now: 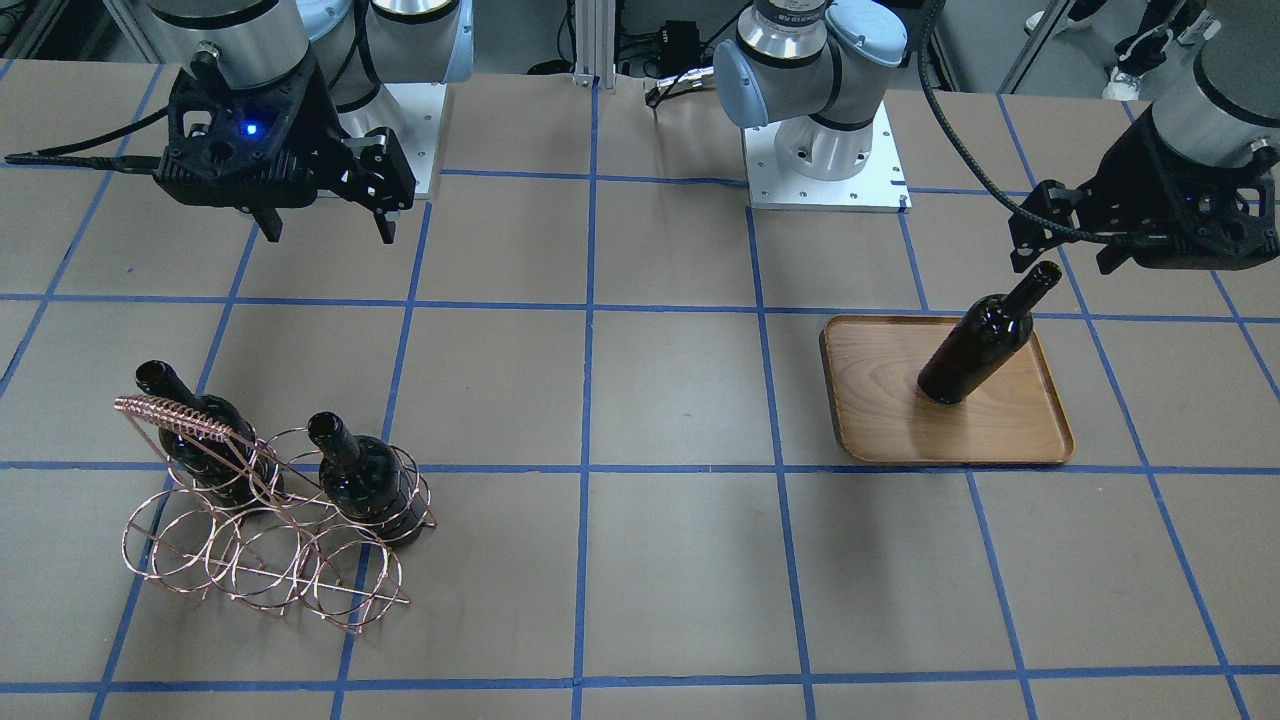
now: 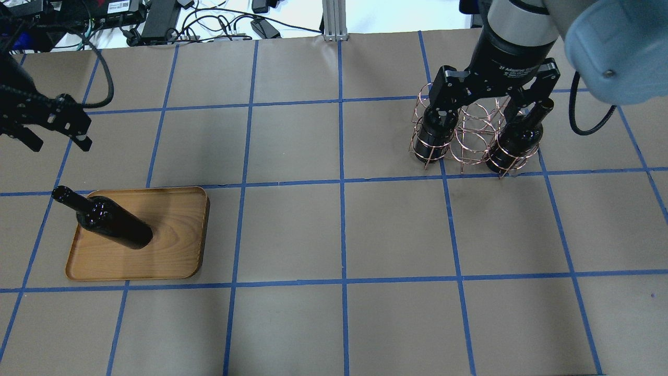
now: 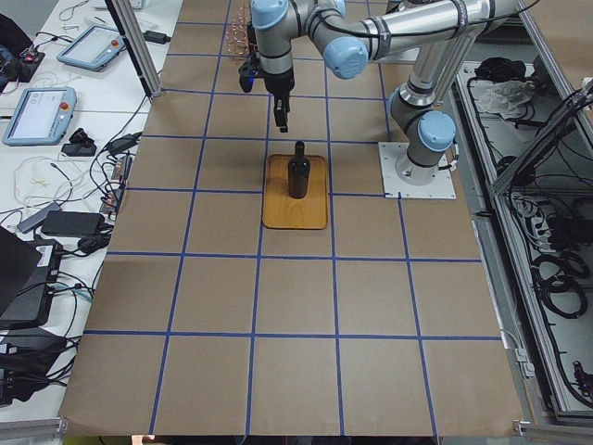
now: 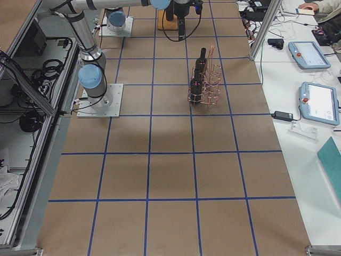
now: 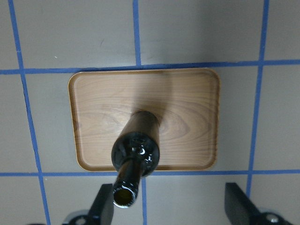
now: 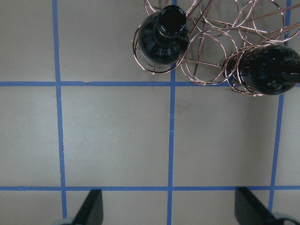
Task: Take wine from basket and place on tray
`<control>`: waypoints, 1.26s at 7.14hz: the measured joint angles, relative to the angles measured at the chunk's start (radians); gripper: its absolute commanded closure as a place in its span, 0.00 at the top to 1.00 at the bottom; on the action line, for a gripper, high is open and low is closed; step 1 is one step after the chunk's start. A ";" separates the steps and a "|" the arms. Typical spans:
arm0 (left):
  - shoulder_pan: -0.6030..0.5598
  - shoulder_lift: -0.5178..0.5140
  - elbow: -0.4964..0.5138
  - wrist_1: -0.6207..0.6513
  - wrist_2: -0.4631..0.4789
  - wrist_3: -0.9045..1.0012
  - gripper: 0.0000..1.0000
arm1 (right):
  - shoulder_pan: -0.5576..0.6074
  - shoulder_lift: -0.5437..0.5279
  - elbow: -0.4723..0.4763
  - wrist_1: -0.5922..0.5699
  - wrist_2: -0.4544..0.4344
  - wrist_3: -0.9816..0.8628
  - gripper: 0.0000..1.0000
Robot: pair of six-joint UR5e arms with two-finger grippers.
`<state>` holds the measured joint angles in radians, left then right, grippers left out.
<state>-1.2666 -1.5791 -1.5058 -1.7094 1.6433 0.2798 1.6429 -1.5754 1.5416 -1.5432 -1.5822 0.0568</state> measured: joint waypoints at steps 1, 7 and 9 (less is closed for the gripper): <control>-0.085 -0.021 0.086 -0.068 -0.013 -0.136 1.00 | 0.000 0.000 0.000 0.000 -0.001 0.000 1.00; -0.356 -0.100 0.141 0.078 -0.033 -0.357 1.00 | 0.000 0.001 0.000 0.000 -0.004 -0.002 0.99; -0.358 -0.102 0.141 0.089 -0.031 -0.334 1.00 | 0.000 0.003 -0.001 -0.053 -0.004 -0.008 1.00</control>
<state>-1.6247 -1.6810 -1.3652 -1.6208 1.6122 -0.0540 1.6429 -1.5719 1.5408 -1.5966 -1.5861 0.0491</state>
